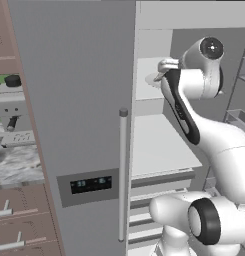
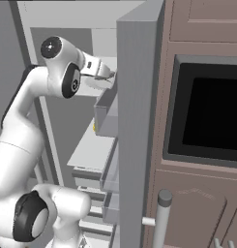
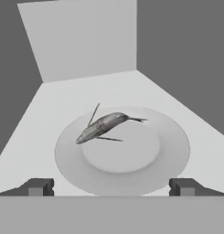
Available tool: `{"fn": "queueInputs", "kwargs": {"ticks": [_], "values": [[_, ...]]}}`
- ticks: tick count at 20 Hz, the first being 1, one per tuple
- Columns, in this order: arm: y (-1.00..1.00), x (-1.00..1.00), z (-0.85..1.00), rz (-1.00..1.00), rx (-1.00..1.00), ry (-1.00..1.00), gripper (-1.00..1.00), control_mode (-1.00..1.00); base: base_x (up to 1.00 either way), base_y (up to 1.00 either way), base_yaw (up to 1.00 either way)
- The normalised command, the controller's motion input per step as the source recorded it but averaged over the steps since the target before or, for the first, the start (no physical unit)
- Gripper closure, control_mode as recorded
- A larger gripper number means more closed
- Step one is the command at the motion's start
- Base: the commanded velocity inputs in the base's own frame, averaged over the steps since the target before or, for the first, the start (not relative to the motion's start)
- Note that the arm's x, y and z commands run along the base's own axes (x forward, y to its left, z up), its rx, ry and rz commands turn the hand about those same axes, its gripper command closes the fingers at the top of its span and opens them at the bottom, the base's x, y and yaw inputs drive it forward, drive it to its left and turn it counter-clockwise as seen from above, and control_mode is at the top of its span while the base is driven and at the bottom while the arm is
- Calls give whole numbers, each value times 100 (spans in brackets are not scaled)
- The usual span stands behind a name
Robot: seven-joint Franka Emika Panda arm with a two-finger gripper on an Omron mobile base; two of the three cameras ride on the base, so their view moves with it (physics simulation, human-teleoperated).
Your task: Retrieve the fish from the fridge and place it on the saucepan with marinade on the stove.
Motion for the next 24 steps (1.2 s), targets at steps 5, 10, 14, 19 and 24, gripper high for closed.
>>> {"fn": "queueInputs", "kwargs": {"ticks": [5, 10, 14, 19, 24], "values": [[0, 24, 0, 0, 0, 7, -100, -100, 0, 0, 0], [0, 17, -2, 0, 0, 4, -100, -100, 0, 0, 0], [0, 21, -5, 0, 0, 3, -100, -100, 0, 0, 0], [-5, 20, -14, 0, 0, 2, -100, -100, 0, 0, 0], [-5, 19, -11, 0, 0, 1, -100, -100, 0, 0, 0]]}}
